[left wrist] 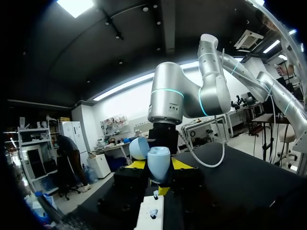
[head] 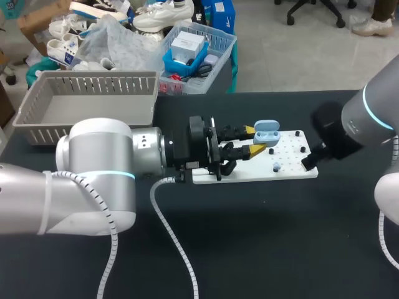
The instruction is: Pick up each earbud case from the left stands, insert the matching earbuds, close the lid, and place the case in the box.
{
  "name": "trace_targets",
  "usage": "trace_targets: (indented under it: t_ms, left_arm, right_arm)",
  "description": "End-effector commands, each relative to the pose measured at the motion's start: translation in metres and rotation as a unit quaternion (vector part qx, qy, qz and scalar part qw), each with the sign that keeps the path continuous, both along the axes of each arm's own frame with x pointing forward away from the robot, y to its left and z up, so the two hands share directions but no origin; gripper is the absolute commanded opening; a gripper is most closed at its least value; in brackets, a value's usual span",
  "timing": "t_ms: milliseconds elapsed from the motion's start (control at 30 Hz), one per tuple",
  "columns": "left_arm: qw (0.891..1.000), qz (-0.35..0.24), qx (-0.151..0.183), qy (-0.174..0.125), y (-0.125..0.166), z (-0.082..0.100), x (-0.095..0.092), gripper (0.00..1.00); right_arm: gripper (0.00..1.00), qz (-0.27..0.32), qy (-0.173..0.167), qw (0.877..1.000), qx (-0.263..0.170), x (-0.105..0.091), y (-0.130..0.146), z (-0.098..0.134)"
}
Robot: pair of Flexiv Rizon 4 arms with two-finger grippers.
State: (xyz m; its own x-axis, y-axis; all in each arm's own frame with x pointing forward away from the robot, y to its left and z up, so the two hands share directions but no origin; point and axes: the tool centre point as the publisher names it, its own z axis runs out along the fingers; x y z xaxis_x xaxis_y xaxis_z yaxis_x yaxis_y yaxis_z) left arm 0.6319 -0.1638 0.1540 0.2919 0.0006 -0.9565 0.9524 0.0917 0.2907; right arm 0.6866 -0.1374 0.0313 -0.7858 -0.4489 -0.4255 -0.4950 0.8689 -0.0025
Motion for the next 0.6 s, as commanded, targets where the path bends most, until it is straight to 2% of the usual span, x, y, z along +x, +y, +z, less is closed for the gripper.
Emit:
trace_targets:
  t_ms: [33,600]
  left_arm:
    - [1.0,0.019,-0.007,-0.004,-0.0012,-0.0015,-0.0031,0.0]
    - [1.0,0.019,-0.007,-0.004,-0.0012,-0.0015,-0.0031,0.0]
  right_arm:
    - [0.47,-0.009,-0.009,1.0,-0.018,0.0004,0.0055,-0.0009]
    - [0.46,-0.015,0.006,0.999,-0.034,-0.0077,0.0089,-0.0039]
